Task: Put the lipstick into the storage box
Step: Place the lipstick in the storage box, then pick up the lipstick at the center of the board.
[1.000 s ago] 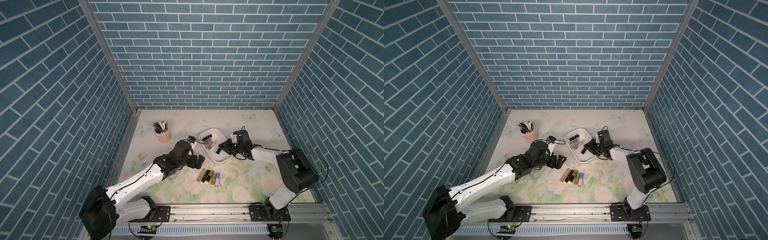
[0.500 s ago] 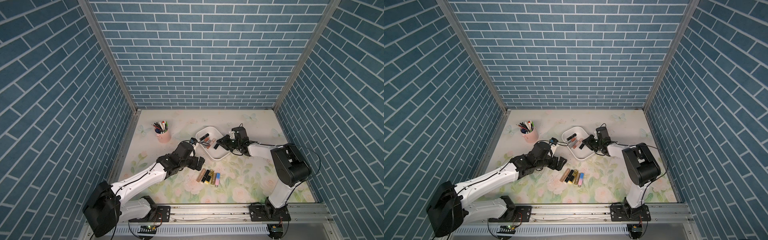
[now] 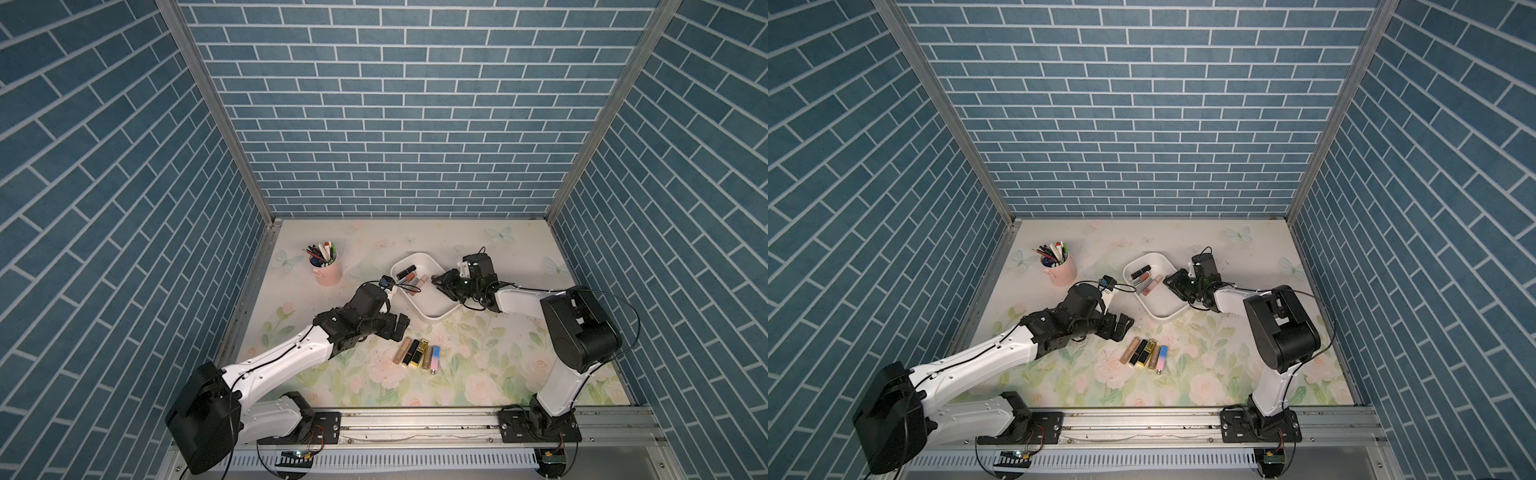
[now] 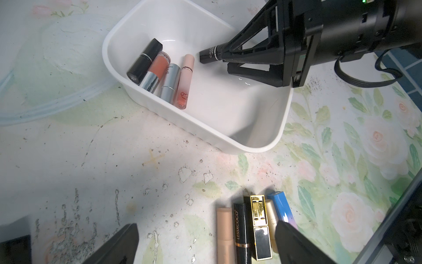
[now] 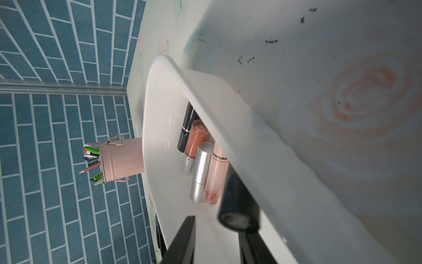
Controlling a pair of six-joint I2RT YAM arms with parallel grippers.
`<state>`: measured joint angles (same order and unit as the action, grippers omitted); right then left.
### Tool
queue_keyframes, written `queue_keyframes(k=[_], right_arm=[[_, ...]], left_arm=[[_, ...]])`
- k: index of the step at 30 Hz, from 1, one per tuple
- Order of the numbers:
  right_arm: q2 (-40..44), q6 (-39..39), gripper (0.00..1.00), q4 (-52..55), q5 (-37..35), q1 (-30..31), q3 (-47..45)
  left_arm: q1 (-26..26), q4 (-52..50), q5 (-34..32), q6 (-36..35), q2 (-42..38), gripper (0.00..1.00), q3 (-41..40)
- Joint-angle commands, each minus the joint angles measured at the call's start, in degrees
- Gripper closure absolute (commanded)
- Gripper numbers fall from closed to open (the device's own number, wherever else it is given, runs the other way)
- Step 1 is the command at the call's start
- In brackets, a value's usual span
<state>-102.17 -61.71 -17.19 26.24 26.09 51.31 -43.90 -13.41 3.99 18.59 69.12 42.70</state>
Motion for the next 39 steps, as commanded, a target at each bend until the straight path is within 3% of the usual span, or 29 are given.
queue_keyframes(k=[1, 8, 19, 28, 39], right_arm=[[-0.41, 0.97, 0.63, 1.02, 0.75, 0.11, -0.86], [0.68, 3.09, 0.55, 3.01, 4.65, 0.81, 1.59], [17.32, 13.65, 0.54, 13.27, -2.54, 1.33, 4.2], [29.62, 24.17, 0.54, 19.65, -3.44, 1.39, 1.11], [36.04, 26.21, 0.54, 20.21, -2.42, 1.47, -5.79]], left_arm=[[-0.31, -0.56, -0.91, -0.38, -0.5, 0.0, -0.56], [-0.33, -0.29, -1.37, -0.22, -1.15, 0.0, -1.01], [-0.31, -0.17, -2.4, 0.53, 0.02, 0.0, -1.39], [-2.14, -1.75, -4.12, -0.36, 4.18, 0.16, -1.04], [-6.73, -2.89, -3.38, -0.57, 12.83, 0.3, 1.68]])
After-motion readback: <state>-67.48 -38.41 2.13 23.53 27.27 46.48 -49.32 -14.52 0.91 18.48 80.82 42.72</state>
